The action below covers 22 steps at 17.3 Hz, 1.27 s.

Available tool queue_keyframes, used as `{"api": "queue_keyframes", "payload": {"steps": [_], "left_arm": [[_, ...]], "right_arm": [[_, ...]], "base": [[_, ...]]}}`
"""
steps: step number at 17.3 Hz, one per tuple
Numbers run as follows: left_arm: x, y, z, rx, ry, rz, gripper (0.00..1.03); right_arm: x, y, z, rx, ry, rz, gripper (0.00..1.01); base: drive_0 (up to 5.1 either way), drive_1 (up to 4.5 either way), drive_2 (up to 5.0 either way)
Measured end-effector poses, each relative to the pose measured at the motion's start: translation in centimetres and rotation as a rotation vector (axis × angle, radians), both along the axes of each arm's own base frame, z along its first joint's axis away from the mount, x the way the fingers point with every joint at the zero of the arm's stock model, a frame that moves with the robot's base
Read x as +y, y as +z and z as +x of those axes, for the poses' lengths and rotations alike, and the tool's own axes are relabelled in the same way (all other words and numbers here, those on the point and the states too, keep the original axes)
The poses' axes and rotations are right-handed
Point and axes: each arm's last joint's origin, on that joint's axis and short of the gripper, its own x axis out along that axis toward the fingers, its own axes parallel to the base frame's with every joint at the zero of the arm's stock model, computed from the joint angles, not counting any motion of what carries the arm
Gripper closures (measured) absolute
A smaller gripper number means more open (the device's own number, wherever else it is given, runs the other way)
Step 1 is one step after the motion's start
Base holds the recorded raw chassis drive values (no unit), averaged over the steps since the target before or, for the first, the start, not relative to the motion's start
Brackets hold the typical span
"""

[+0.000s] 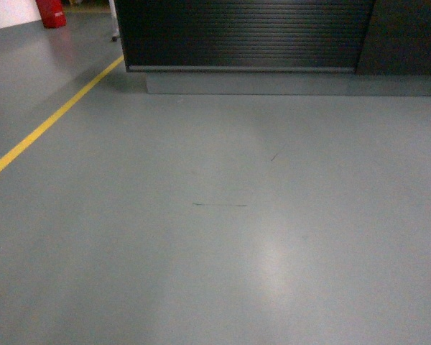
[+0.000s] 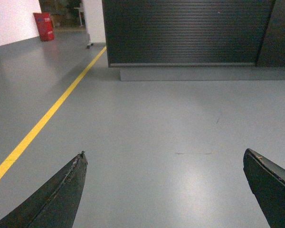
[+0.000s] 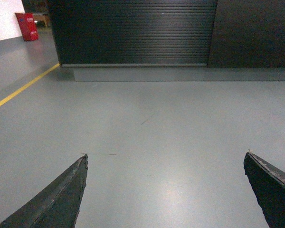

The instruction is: Place dark red mango on scale at checkout

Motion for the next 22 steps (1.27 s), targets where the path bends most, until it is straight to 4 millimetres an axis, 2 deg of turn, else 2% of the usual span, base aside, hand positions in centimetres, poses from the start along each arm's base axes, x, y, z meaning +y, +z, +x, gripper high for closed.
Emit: {"api": "queue_keyframes", "payload": {"steps": [22], "left_arm": [[0.00, 0.00, 0.00, 0.000, 0.000, 0.000, 0.05]], "right_arm": [[0.00, 0.00, 0.00, 0.000, 0.000, 0.000, 0.03]], "base": [[0.0, 0.00, 0.0]]}}
